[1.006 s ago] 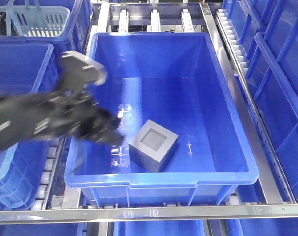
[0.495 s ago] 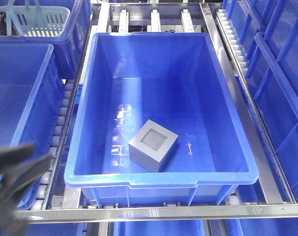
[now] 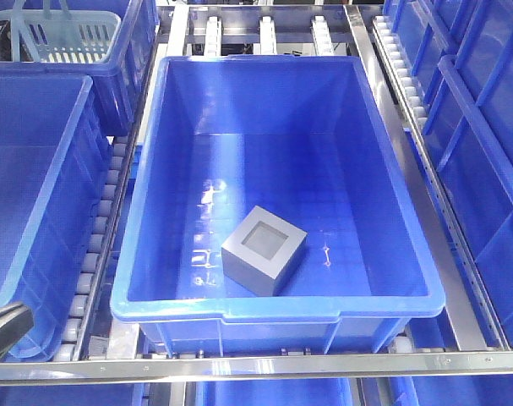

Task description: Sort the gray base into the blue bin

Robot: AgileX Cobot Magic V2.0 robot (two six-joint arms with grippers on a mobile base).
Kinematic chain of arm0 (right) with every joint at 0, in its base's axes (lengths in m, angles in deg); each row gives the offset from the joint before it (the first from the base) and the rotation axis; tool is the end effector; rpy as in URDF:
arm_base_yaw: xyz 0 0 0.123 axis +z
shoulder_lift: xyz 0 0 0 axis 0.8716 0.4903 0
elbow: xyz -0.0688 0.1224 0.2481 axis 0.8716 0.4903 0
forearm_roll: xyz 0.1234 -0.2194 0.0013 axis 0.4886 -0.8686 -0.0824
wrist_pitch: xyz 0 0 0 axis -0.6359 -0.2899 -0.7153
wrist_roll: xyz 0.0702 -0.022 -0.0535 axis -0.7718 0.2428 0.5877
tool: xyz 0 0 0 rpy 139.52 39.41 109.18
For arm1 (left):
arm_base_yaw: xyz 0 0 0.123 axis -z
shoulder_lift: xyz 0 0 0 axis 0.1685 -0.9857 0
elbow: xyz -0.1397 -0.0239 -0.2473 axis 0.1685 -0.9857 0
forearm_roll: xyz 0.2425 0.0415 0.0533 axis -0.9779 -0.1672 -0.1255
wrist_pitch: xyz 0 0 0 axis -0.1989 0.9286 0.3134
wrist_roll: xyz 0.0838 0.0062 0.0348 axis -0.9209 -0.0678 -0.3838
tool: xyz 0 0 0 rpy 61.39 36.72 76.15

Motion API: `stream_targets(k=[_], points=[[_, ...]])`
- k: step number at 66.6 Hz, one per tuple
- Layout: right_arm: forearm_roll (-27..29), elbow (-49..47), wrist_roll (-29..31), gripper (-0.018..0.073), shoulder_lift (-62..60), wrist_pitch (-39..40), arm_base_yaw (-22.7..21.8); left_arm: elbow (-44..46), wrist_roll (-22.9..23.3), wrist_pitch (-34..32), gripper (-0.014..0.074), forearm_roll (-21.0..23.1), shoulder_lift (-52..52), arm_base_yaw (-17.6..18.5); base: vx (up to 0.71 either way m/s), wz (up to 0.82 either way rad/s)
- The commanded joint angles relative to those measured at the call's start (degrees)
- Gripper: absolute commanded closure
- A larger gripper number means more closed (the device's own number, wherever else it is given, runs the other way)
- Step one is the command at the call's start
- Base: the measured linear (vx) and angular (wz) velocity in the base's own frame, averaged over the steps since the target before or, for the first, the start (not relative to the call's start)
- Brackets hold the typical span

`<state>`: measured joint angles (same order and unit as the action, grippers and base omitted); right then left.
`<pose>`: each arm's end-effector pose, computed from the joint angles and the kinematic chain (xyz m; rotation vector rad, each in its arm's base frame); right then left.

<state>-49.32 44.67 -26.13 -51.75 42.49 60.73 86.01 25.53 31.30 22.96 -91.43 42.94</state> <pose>0.0584 -0.0006 0.1896 -0.0113 1.6688 -0.0205 0.0782 -0.0535 0.2798 0.5338 1.7427 -0.4323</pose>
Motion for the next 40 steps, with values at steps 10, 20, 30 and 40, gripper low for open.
stream_targets(k=[10,20,30,40], points=[[-0.4,1.0,0.4,0.0568,0.6,4.5,0.1,1.5,0.2,-4.2,0.0603,0.2,-0.2,0.0,0.0,0.0],[-0.4,1.0,0.4,0.0568,0.6,4.5,0.1,1.5,0.2,-4.2,0.0603,0.2,-0.2,0.0,0.0,0.0],[-0.4,1.0,0.4,0.0568,0.6,4.5,0.1,1.5,0.2,-4.4,0.0603,0.2,-0.2,0.0,0.0,0.0],[-0.4,1.0,0.4,0.0568,0.6,4.5,0.1,-0.2,-1.3,-5.9,0.0603,-2.7,0.0,-0.9,0.0,0.0]])
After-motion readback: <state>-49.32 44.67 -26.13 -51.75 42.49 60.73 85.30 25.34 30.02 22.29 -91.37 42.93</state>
